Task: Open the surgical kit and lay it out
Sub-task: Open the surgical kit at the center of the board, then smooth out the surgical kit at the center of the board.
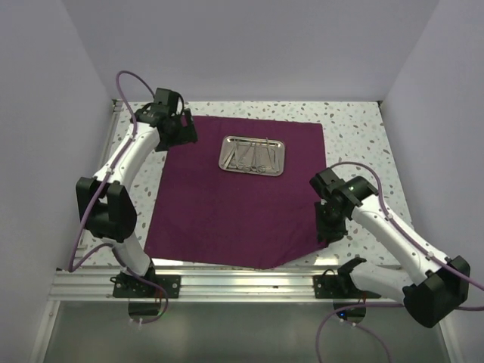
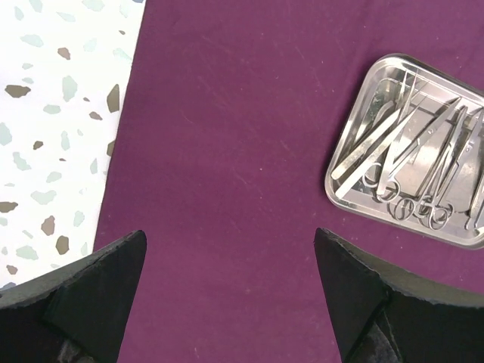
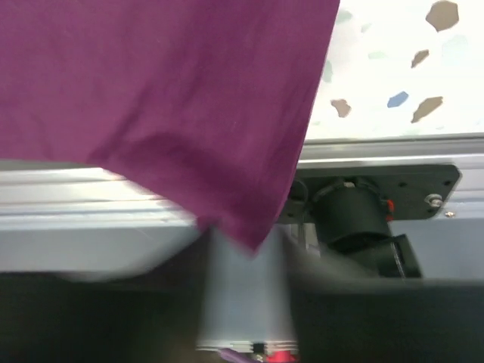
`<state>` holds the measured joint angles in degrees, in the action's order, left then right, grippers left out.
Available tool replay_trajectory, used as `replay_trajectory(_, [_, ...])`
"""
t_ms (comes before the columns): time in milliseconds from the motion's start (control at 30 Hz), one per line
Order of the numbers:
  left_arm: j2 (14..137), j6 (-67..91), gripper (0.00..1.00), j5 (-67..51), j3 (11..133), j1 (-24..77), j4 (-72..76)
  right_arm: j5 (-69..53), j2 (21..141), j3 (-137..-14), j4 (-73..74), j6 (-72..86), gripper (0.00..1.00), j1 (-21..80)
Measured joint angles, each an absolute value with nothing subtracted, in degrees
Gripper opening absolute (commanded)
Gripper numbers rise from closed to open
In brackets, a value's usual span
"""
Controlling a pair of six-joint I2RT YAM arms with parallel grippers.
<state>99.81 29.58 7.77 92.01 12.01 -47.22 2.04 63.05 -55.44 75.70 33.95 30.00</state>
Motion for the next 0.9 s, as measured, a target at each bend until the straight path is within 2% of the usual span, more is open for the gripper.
replay_trajectory(33, [99.94, 29.61, 0.96, 7.46, 92.01, 12.01, -47.2, 2.2, 62.98, -54.7, 76.18, 34.35, 0.98, 30.0])
replay_trajectory(267, [99.96, 29.63, 0.96, 6.74, 92.01, 12.01, -47.24, 3.64, 70.3, -57.19, 77.28, 34.04, 0.98, 30.0])
replay_trajectory(500, [99.98, 29.61, 0.98, 6.79, 92.12, 12.01, -47.31, 8.01, 84.05, -77.47, 77.23, 33.39, 0.98, 28.93])
replay_trajectory(700, [103.26, 29.34, 0.97, 6.15, 96.62, 11.46, -46.78, 6.07, 100.09, -91.92, 70.54, 30.7, 0.99, 18.15])
replay_trajectory(900, [107.92, 29.3, 0.96, -0.54, 97.38, 5.21, -40.88, 4.23, 120.86, -109.27, 65.73, 28.97, 0.98, 6.66])
